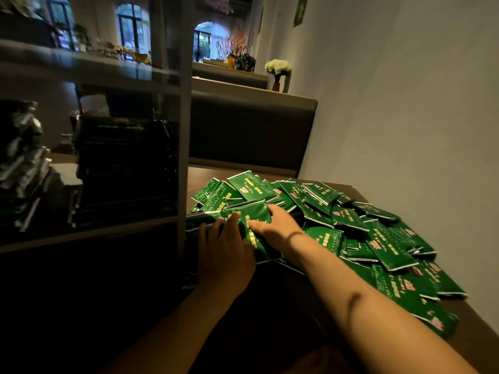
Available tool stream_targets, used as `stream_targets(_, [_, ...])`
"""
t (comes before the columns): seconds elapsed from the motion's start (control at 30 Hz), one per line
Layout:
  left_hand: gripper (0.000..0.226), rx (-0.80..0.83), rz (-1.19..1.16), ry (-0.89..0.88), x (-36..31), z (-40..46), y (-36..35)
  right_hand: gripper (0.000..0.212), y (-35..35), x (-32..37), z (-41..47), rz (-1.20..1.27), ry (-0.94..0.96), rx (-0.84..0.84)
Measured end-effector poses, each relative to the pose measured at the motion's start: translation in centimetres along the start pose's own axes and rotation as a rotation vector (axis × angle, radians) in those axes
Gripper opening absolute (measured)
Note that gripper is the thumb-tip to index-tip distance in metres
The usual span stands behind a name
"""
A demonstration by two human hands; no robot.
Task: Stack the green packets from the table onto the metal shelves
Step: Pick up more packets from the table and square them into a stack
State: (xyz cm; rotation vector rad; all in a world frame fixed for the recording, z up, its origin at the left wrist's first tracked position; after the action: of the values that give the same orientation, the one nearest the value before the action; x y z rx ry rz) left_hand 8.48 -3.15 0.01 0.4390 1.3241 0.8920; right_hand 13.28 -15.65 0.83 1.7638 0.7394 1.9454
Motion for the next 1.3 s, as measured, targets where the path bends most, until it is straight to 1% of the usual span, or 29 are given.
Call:
stream_targets(0.03, [0.057,-0.017,-0.056,0.000,-0.1,-0.1,0.2,0.073,0.3,0.1,-0.1,0.009,0.012,-0.039])
stream_targets(0.07, [0.058,-0.041,-0.119,0.005,-0.1,-0.2,0.5,0.076,0.8,0.2,-0.2,0.024,0.029,-0.079])
stream_targets(0.17, [0.060,-0.126,-0.284,-0.009,-0.3,-0.6,1.8,0.078,2.8,0.2,-1.5,0.183,0.090,-0.192])
stream_targets(0.2, [0.061,-0.128,-0.356,-0.024,-0.5,-0.9,2.1,0.077,3.4,0.5,-2.4,0.237,0.120,-0.220])
stream_targets(0.23, [0.060,-0.084,-0.449,-0.035,-0.9,-1.1,2.2,0.077,3.9,0.6,-3.3,0.280,0.146,-0.237])
stream_targets(0.27, [0.058,0.006,-0.573,-0.033,-1.3,-1.3,2.2,0.075,4.2,0.9,-4.4,0.311,0.155,-0.242])
stream_targets(0.3, [0.054,0.124,-0.718,-0.010,-1.8,-1.7,1.7,0.068,4.5,0.9,-5.4,0.341,0.166,-0.244])
stream_targets(0.33, [0.046,0.237,-0.845,0.015,-2.2,-2.2,1.2,0.057,4.6,1.1,-6.2,0.347,0.185,-0.248])
stream_targets(0.37, [0.036,0.326,-0.921,0.038,-2.5,-2.7,0.3,0.045,4.7,1.3,-7.1,0.352,0.193,-0.249])
stream_targets(0.4, [0.026,0.379,-0.935,0.050,-2.6,-3.1,-0.3,0.041,4.9,0.9,-8.0,0.330,0.177,-0.267])
stream_targets(0.43, [0.019,0.398,-0.918,0.050,-2.5,-3.3,-0.9,0.043,5.0,0.5,-8.7,0.327,0.149,-0.296])
stream_targets(0.5, [0.012,0.404,-0.899,0.068,-2.3,-3.6,-1.6,0.036,5.8,-0.9,-9.8,0.341,0.088,-0.366])
stream_targets(0.57, [0.014,0.400,-0.878,0.090,-2.2,-3.8,-1.9,0.024,6.5,-2.0,-10.4,0.370,0.033,-0.438])
stream_targets(0.6, [0.018,0.398,-0.856,0.097,-2.2,-3.8,-2.1,0.023,6.9,-2.5,-11.0,0.391,0.002,-0.475])
stream_targets(0.67, [0.020,0.381,-0.847,0.133,-1.8,-3.9,-2.3,0.027,7.4,-3.4,-11.6,0.437,-0.029,-0.527])
stream_targets(0.73, [0.019,0.358,-0.880,0.211,-0.8,-3.7,-2.7,0.029,8.5,-3.9,-12.3,0.464,-0.019,-0.615])
stream_targets(0.8, [0.022,0.332,-0.896,0.283,0.2,-3.5,-2.8,0.029,9.8,-4.4,-12.9,0.517,-0.006,-0.719])
stream_targets(0.83, [0.019,0.330,-0.904,0.297,0.3,-3.5,-2.7,0.026,10.2,-4.5,-13.1,0.560,0.002,-0.749])
stream_targets(0.87, [0.016,0.331,-0.909,0.299,0.3,-3.5,-2.6,0.021,10.1,-4.4,-13.3,0.580,0.007,-0.750])
stream_targets(0.93, [0.016,0.353,-0.916,0.292,-0.1,-3.8,-2.5,0.027,9.5,-3.9,-13.4,0.548,0.021,-0.693])
stream_targets(1.03, [0.022,0.422,-0.919,0.269,-0.8,-4.3,-2.8,0.029,7.8,-3.1,-13.4,0.485,0.063,-0.618])
stream_targets(1.07, [0.023,0.446,-0.922,0.263,-1.0,-4.5,-2.9,0.034,7.0,-2.7,-13.3,0.430,0.071,-0.595])
stream_targets(1.13, [0.020,0.481,-0.955,0.247,-1.5,-5.0,-2.7,0.058,5.4,-1.9,-13.1,0.340,0.073,-0.537])
stream_targets(1.17, [0.020,0.500,-0.989,0.255,-1.7,-5.3,-2.6,0.066,4.6,-1.9,-12.9,0.354,0.059,-0.501])
stream_targets(1.2, [0.022,0.531,-1.039,0.269,-1.8,-5.5,-2.6,0.062,4.0,-2.1,-12.8,0.397,0.038,-0.480])
stream_targets(1.27, [0.034,0.632,-1.118,0.247,-2.3,-6.0,-2.9,0.042,3.5,-2.3,-12.8,0.469,0.043,-0.506])
stream_targets(1.3, [0.040,0.669,-1.099,0.207,-2.5,-6.2,-3.0,0.033,3.5,-2.2,-12.9,0.491,0.056,-0.521])
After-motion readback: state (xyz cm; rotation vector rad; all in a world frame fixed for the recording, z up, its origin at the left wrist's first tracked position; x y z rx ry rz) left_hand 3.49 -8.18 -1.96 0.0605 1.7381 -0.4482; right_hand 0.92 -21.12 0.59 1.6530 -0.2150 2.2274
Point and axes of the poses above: each hand's wrist, its own z-axis towards the middle knuckle, its own y-axis out of the back of the hand, x = y × z, the point moved 8 cm from there along z, towards the middle knuckle, and after that the axes turned 11 degrees about y, right-handed, at the moved point
